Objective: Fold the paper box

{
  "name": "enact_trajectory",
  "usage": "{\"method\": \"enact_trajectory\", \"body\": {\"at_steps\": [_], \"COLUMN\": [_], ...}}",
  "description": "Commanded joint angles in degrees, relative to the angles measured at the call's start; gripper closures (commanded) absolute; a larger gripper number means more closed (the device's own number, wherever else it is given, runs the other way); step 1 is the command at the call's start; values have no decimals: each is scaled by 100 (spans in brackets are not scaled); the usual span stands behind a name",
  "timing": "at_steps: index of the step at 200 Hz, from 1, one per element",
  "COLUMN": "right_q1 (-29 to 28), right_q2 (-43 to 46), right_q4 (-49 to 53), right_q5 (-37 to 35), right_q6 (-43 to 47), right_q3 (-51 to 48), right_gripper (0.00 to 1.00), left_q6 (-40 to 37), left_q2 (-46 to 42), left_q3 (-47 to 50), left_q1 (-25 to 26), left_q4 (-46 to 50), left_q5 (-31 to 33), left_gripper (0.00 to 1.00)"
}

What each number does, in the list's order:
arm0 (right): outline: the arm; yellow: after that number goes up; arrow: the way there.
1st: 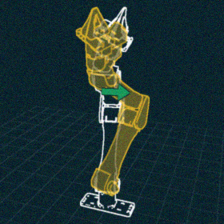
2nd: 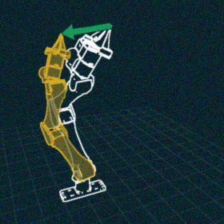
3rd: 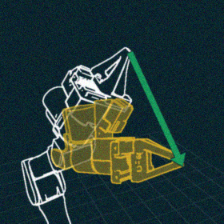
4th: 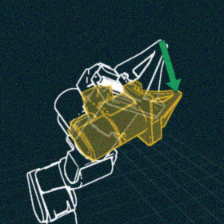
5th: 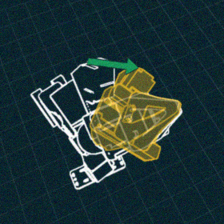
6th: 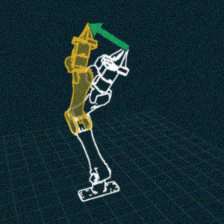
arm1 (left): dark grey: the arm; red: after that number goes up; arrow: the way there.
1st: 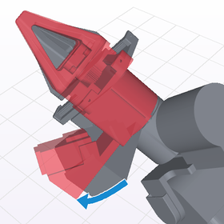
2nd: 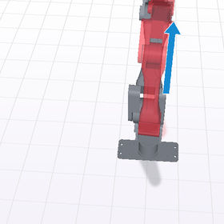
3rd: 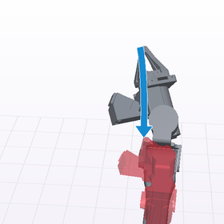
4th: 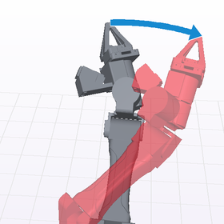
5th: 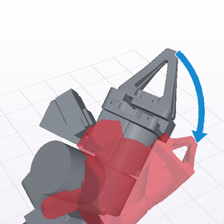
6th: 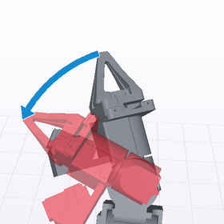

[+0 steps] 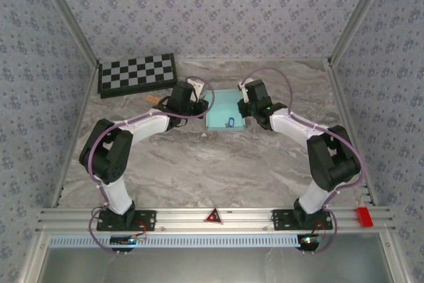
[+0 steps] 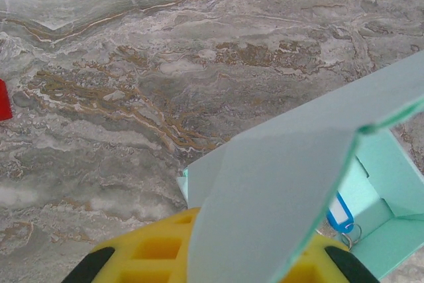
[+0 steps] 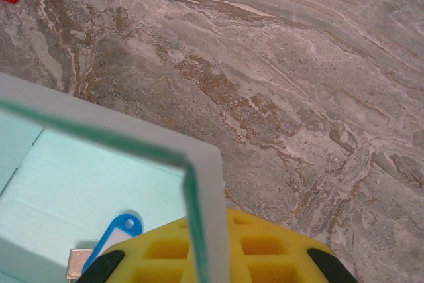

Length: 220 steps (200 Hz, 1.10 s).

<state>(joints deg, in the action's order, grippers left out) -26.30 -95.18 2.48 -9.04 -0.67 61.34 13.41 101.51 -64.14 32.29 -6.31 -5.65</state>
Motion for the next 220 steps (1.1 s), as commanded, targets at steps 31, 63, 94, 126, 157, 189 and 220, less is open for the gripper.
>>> {"method": "enact_trajectory", "body": {"at_steps": [31, 63, 94, 126, 157, 189, 220], "right_q1": [-85, -115, -142, -204, -260, -278, -287], "right_q2": [-156, -174, -169, -191, -201, -234, -254], "right_q4": [-163, -228, -319, -381, -465, -503, -539], "right_q5": [-309, -404, -493, -614, -714, -790, -865], "right_q6": [-475, -610, -765, -925, -1039, -1147, -1205], "right_q3": [136, 98, 49, 27, -25, -62, -95], "right_gripper": [88, 88, 88, 88, 88, 89, 90], "left_q6": [292, 422, 554, 719, 836, 918, 959], "left_q2": [87, 105, 140, 166, 209, 224, 220], "left_q3": [-248, -230, -214, -194, -187, -196, -192], "left_q1": [67, 77, 95, 108, 128, 139, 161], "left_q4": [-212, -279, -352, -441, -483, -494, -483], "left_q5": [38, 95, 112, 136, 195, 247, 275], "left_gripper": [84, 84, 84, 84, 84, 82, 80]}}
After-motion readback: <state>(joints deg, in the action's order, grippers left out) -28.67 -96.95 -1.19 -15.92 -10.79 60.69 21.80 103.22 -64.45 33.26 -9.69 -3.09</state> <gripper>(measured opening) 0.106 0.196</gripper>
